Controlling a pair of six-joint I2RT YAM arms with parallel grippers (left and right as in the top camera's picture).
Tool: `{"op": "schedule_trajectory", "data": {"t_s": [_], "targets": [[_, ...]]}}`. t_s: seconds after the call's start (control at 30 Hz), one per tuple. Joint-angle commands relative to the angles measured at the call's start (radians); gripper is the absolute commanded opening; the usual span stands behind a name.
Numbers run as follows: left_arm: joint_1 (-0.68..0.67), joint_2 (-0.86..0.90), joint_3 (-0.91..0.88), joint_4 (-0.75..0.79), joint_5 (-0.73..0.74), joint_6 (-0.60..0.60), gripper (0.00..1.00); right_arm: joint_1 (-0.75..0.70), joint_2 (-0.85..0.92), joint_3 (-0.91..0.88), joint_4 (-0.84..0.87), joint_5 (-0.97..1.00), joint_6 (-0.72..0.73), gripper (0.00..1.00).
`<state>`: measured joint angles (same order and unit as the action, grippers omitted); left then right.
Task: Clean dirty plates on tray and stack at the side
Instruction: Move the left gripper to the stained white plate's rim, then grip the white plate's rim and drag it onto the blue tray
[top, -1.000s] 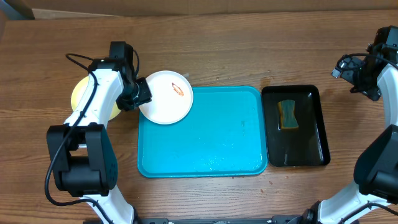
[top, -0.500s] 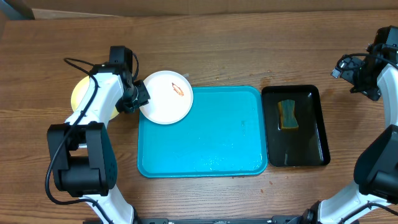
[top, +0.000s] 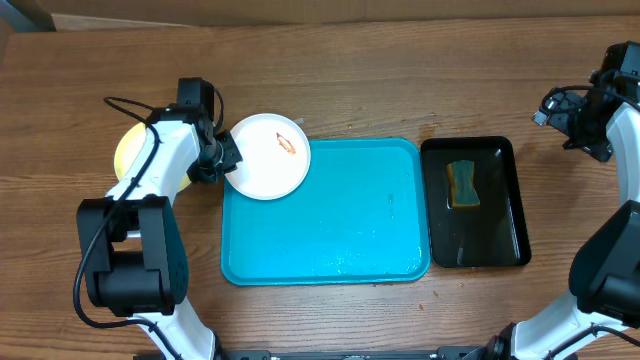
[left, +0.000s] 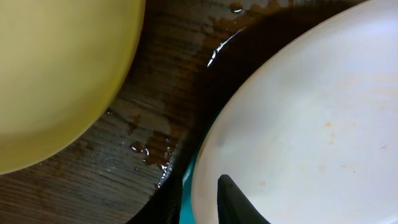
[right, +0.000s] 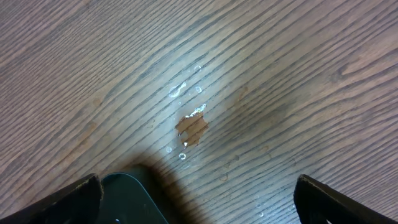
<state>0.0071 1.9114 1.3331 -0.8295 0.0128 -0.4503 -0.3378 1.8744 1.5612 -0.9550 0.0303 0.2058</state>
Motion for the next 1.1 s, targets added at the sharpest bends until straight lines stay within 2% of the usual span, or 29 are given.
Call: {"op": "schedule_trajectory", "data": {"t_s": [0.0,0.23,0.4,1.07], "targets": [[0.005,-0.002,-0.015,0.012,-0.017,-0.007,0.22,0.001,-0.01,0.001,0.005,0.002,0.003,1.0],[0.005,-0.002,-0.037,0.046,-0.016,-0.008,0.21,0.001,-0.01,0.001,0.005,0.002,0.003,1.0],[0.005,-0.002,-0.043,0.052,-0.016,-0.008,0.17,0.001,-0.01,0.001,0.005,0.002,0.003,1.0],[0.005,-0.002,-0.055,0.068,-0.016,-0.011,0.16,0.001,-0.01,0.001,0.005,0.002,0.003,1.0]]}}
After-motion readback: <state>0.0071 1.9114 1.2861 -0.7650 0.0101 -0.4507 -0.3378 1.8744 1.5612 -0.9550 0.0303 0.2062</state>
